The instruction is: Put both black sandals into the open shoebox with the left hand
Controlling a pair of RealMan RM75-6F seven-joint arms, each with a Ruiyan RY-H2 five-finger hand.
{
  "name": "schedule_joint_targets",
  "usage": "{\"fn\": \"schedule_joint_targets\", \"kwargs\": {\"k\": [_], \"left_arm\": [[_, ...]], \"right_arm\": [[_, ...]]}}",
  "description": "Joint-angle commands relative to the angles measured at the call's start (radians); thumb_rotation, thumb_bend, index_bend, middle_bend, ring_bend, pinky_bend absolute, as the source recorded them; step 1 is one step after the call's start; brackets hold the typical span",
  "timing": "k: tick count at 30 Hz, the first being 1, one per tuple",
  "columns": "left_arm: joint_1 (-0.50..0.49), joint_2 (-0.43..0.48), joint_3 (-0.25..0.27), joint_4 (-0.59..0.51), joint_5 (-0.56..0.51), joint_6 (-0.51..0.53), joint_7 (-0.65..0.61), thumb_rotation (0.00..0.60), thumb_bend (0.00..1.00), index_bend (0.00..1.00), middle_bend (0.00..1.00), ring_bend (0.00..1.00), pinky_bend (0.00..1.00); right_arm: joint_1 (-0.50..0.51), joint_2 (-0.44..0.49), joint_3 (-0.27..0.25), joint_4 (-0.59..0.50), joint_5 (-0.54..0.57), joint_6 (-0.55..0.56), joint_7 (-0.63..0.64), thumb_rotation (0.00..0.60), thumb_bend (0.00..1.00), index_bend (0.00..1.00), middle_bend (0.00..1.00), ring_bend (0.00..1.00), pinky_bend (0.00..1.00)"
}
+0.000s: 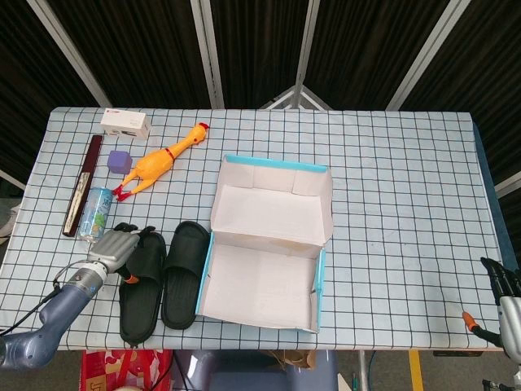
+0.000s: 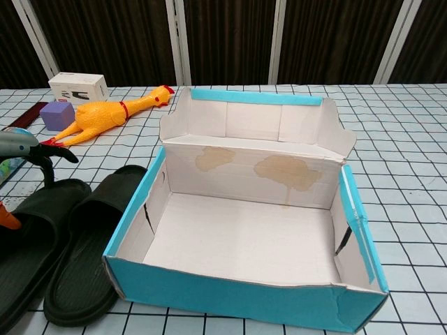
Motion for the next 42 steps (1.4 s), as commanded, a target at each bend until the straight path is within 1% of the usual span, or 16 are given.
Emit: {"fn": "schedule_joint_targets", "kwargs": {"k": [1,3,6,12,15,21,22,23,24,28,30,33,37,40,42], "left_arm": [[0.005,-0.012,-0.003,0.016,0.01,0.018,-0.011,0.6,0.33,0.06,0.46,0.12,0.07],[0.019,-0.025,-0.006,0.031,0.035,0.056,-0.018,0.6,0.42,0.11,0.54,0.15,0.07],[0.04,-0.028,-0.012,0.035,0.067,0.101,-0.036,0.6,0.48,0.21,0.61,0.19,0.08],[0.078,0.01,-0.028,0.011,0.122,0.181,-0.066,0.6,0.49,0.4,0.62,0.2,0.08],[0.09,0.04,-0.034,-0.01,0.14,0.201,-0.079,0.6,0.49,0.43,0.62,0.2,0.08],[0.111,0.108,-0.059,-0.068,0.185,0.252,-0.096,0.6,0.48,0.43,0.62,0.2,0.08],[0.113,0.121,-0.066,-0.085,0.198,0.267,-0.092,0.6,0.48,0.43,0.62,0.2,0.08],[0.109,0.149,-0.094,-0.123,0.24,0.315,-0.08,0.6,0.48,0.43,0.61,0.2,0.08],[0.112,0.183,-0.11,-0.18,0.272,0.361,-0.053,0.6,0.48,0.44,0.61,0.2,0.08],[0.098,0.238,-0.156,-0.295,0.321,0.449,0.064,0.6,0.48,0.45,0.61,0.2,0.08],[0.086,0.249,-0.175,-0.333,0.349,0.481,0.127,0.6,0.48,0.45,0.61,0.2,0.08],[0.058,0.252,-0.203,-0.391,0.402,0.526,0.258,0.6,0.48,0.46,0.61,0.2,0.08],[0.007,0.229,-0.211,-0.434,0.489,0.535,0.486,0.6,0.48,0.48,0.62,0.2,0.09],[-0.034,0.191,-0.2,-0.437,0.563,0.511,0.663,0.6,0.48,0.47,0.62,0.2,0.1],[-0.055,0.163,-0.192,-0.429,0.605,0.492,0.746,0.6,0.48,0.47,0.62,0.2,0.11]], "right_arm": [[0.0,0.0,0.0,-0.002,0.002,-0.001,-0.002,0.6,0.25,0.08,0.12,0.14,0.09],[0.001,0.0,-0.001,-0.003,0.003,-0.003,-0.004,0.6,0.25,0.08,0.12,0.14,0.09],[0.002,0.0,-0.001,-0.004,0.003,-0.006,-0.007,0.6,0.25,0.08,0.12,0.14,0.09],[0.003,-0.002,-0.003,-0.007,0.001,-0.008,-0.015,0.6,0.25,0.08,0.12,0.14,0.09],[0.005,-0.002,-0.003,-0.009,0.001,-0.011,-0.017,0.6,0.25,0.08,0.12,0.14,0.09],[0.007,-0.003,-0.004,-0.013,0.006,-0.017,-0.025,0.6,0.25,0.08,0.12,0.14,0.09],[0.006,-0.002,-0.004,-0.014,0.006,-0.017,-0.026,0.6,0.25,0.08,0.12,0.14,0.09],[0.006,-0.002,-0.005,-0.015,0.006,-0.018,-0.027,0.6,0.25,0.08,0.12,0.14,0.09],[0.007,-0.002,-0.005,-0.015,0.007,-0.019,-0.026,0.6,0.25,0.08,0.12,0.14,0.09],[0.009,-0.001,-0.005,-0.015,0.01,-0.023,-0.023,0.6,0.25,0.08,0.12,0.14,0.09],[0.009,-0.001,-0.004,-0.015,0.012,-0.025,-0.023,0.6,0.25,0.08,0.12,0.14,0.09],[0.01,-0.001,-0.005,-0.015,0.013,-0.027,-0.023,0.6,0.25,0.08,0.12,0.14,0.09],[0.012,-0.001,-0.008,-0.016,0.007,-0.031,-0.024,0.6,0.25,0.08,0.12,0.14,0.09],[0.014,0.001,-0.011,-0.017,0.003,-0.036,-0.019,0.6,0.25,0.08,0.12,0.14,0.09],[0.014,0.001,-0.011,-0.017,0.002,-0.035,-0.02,0.6,0.25,0.08,0.12,0.14,0.09]]}}
